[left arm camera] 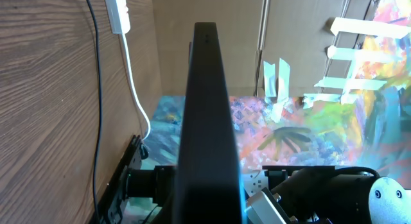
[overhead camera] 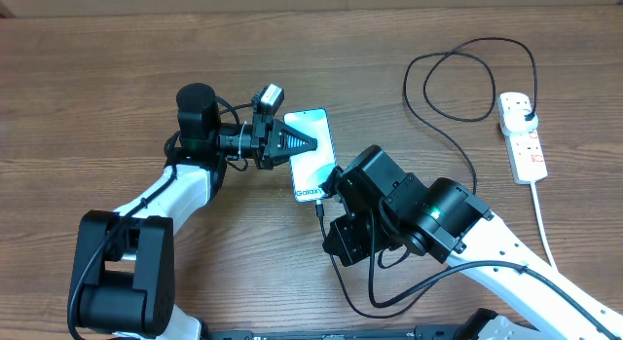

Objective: Plug charger to phone and switch on socket

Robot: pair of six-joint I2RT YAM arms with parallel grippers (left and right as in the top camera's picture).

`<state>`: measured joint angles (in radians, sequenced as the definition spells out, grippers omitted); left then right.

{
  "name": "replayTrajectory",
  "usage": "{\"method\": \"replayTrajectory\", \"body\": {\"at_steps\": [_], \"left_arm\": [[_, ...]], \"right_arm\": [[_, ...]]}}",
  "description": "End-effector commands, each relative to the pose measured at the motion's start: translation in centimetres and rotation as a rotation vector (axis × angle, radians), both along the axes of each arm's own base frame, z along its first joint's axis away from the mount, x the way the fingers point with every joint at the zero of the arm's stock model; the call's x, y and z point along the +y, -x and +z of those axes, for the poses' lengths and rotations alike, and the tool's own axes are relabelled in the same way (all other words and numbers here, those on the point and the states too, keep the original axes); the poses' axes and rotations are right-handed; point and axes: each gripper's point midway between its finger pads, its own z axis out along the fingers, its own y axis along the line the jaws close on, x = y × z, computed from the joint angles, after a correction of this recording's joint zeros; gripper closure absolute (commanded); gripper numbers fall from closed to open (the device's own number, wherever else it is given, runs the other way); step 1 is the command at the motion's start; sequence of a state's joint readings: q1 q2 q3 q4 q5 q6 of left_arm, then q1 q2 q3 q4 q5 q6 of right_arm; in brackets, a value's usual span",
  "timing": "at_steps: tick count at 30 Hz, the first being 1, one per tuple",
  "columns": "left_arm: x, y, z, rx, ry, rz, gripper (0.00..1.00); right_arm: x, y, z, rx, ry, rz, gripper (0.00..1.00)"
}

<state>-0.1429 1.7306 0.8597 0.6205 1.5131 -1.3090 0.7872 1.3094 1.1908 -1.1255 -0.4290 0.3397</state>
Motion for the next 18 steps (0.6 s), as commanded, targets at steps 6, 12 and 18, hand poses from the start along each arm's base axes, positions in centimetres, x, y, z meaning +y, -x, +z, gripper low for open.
{"method": "replayTrajectory", "body": {"at_steps": [6, 12, 18], "left_arm": [[-0.1, 0.1, 0.8, -0.084, 0.017, -0.034, 0.96], [0.0, 0.7, 0.9, -0.101, 0.029, -0.067, 0.96], [0.0, 0.3, 0.9, -0.1, 0.023, -0.046, 0.96]], "right_arm": [[0.3, -0.4, 0.1, -0.022, -0.007, -0.001, 0.96], [0.0, -0.9, -0.1, -0.046, 0.016, -0.015, 0.96], [-0.4, -0.4, -0.3, -0.022, 0.034, -0.013, 0.96]]}}
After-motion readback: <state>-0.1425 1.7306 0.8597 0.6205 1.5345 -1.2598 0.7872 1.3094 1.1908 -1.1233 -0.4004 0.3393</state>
